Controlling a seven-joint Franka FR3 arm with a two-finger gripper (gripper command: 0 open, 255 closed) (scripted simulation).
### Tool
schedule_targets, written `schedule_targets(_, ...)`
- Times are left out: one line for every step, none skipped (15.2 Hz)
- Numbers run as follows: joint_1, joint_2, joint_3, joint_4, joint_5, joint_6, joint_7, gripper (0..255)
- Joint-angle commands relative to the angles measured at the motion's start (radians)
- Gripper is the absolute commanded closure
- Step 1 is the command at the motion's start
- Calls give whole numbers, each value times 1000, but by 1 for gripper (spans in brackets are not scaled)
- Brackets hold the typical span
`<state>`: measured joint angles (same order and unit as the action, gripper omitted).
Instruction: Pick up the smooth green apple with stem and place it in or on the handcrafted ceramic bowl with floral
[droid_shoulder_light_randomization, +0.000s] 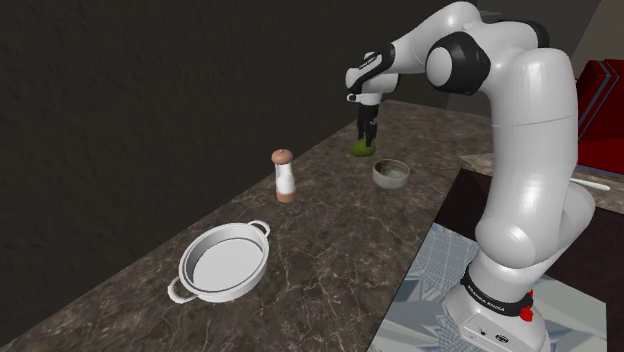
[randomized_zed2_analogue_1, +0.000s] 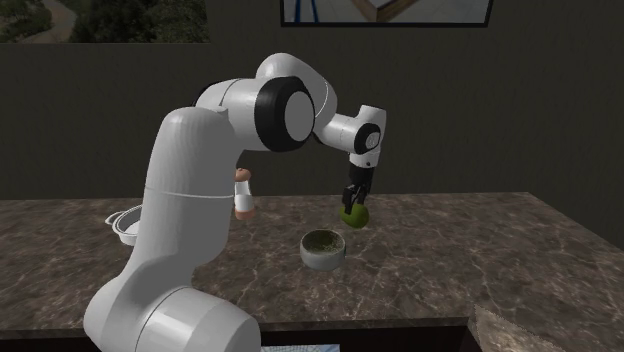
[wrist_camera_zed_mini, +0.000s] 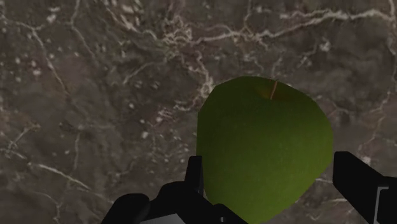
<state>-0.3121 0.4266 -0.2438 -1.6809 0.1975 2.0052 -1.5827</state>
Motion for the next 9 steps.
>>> schedule_targets(0,-9,-2,12,-3,-20,3,255)
schedule_targets(0,-14,-3,18,-5,-32,5,255)
schedule_targets(0,-19,-3,25,-7,-43,6,255)
schedule_targets(1,-23,-4,32,-9,-54,8,255)
schedule_targets(1,-28,-5,39,-11,-65,10,255)
schedule_targets(1,-32,-5,46,-12,-77,12,255)
schedule_targets(1,-36,-6,54,-14,-88,13,255)
schedule_targets(1,-40,-7,62,-16,-100,15,255)
schedule_targets(1,-44,-7,70,-17,-112,17,255)
